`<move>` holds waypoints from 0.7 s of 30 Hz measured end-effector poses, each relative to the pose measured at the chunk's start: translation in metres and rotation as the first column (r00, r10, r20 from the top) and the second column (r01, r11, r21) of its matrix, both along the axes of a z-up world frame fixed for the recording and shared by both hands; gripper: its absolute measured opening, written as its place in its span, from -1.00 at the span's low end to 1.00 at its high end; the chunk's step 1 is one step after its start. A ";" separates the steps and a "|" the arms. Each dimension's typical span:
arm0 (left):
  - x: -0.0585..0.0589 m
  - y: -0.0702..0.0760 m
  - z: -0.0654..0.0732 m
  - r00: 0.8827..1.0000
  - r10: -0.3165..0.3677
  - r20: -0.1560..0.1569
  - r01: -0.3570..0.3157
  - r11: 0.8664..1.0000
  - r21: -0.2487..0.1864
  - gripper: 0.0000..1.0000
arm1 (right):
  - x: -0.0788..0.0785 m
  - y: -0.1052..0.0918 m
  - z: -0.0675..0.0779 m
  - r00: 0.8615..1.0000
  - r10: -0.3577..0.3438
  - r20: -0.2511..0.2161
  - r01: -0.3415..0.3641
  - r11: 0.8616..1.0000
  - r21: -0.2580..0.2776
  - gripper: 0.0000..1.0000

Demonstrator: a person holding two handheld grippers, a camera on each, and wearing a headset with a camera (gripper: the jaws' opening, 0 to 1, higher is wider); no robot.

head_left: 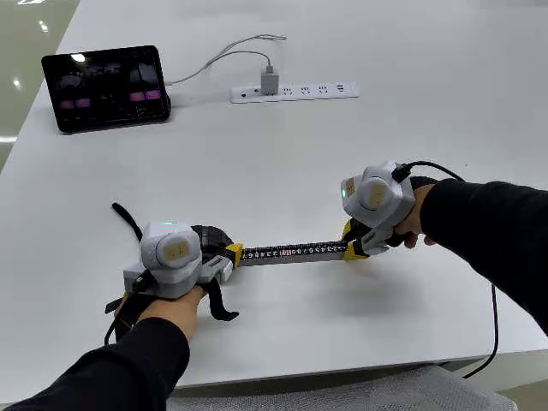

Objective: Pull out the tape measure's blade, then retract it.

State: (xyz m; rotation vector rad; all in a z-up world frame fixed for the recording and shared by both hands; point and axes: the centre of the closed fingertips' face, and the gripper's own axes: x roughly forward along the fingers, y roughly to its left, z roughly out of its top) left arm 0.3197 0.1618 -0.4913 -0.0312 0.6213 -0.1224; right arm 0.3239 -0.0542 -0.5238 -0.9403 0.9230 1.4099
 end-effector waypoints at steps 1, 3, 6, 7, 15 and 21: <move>0.000 0.000 0.000 1.000 0.000 0.000 0.000 1.000 0.000 0.22 | 0.000 0.000 0.000 1.000 0.000 0.000 0.000 1.000 0.000 -0.77; 0.000 0.000 0.000 1.000 0.000 -0.001 0.000 1.000 -0.001 0.22 | 0.000 0.001 0.000 1.000 0.003 0.000 -0.003 1.000 -0.001 -0.77; 0.000 0.000 0.000 1.000 -0.001 -0.001 0.001 1.000 -0.001 0.22 | 0.000 0.002 0.000 1.000 0.009 0.001 -0.009 1.000 -0.002 -0.77; 0.000 0.000 0.000 1.000 -0.001 -0.001 0.001 1.000 -0.001 0.22 | -0.001 0.002 0.000 1.000 0.015 0.002 -0.015 1.000 -0.002 -0.77; 0.000 0.000 -0.001 1.000 -0.003 -0.004 0.003 1.000 -0.002 0.22 | -0.001 0.006 0.000 1.000 0.015 0.003 -0.015 1.000 0.002 -0.76; 0.000 0.000 0.000 1.000 -0.002 -0.005 0.002 1.000 -0.001 0.22 | -0.001 0.009 -0.001 1.000 0.014 0.005 -0.014 1.000 0.004 -0.77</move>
